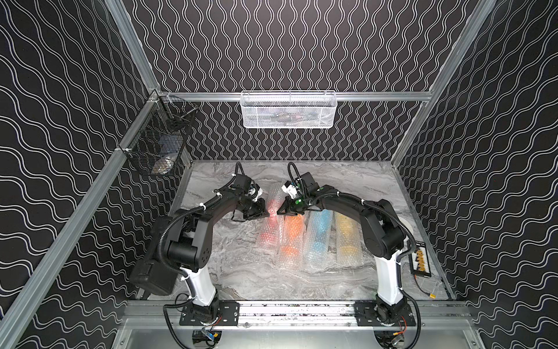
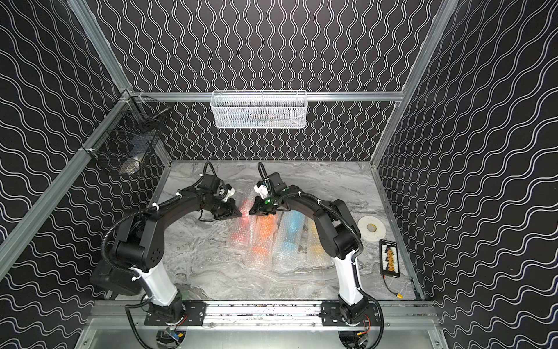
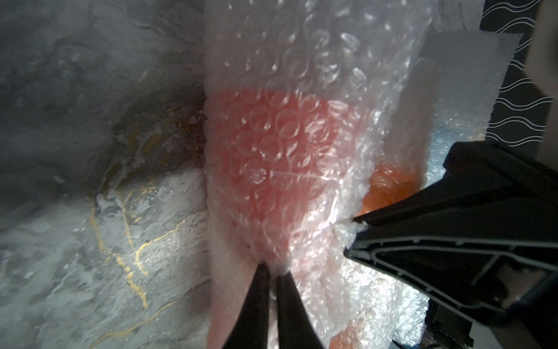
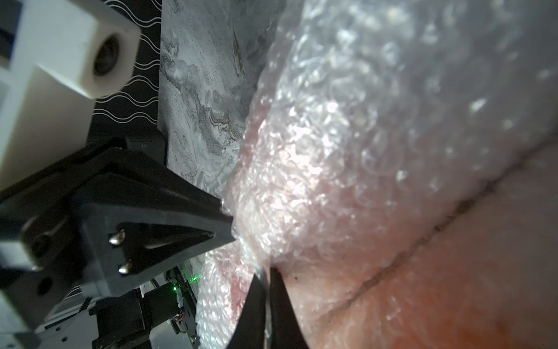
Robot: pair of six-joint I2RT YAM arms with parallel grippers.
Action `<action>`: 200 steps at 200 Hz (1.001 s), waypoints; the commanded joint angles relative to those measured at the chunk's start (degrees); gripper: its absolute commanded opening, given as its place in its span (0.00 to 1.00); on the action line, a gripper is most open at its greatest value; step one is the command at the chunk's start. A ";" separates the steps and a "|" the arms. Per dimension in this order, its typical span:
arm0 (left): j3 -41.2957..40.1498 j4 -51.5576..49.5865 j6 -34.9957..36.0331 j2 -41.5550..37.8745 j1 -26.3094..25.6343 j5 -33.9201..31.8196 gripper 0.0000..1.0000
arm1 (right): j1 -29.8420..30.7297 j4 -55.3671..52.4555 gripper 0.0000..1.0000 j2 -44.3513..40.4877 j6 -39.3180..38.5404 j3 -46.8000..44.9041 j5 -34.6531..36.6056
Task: Unpack wine glasses from bubble wrap
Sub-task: Unwrap the bubble wrap at the center of the board.
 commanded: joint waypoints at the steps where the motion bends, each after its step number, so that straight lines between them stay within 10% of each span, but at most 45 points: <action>1: -0.38 0.35 -0.16 -1.34 0.00 -0.64 0.04 | -0.12 -1.03 0.08 0.28 -1.00 0.81 0.24; 200: 1.73 -8.31 4.76 -5.84 -1.74 -10.92 0.00 | 4.06 -11.83 0.39 0.43 -13.63 12.37 14.49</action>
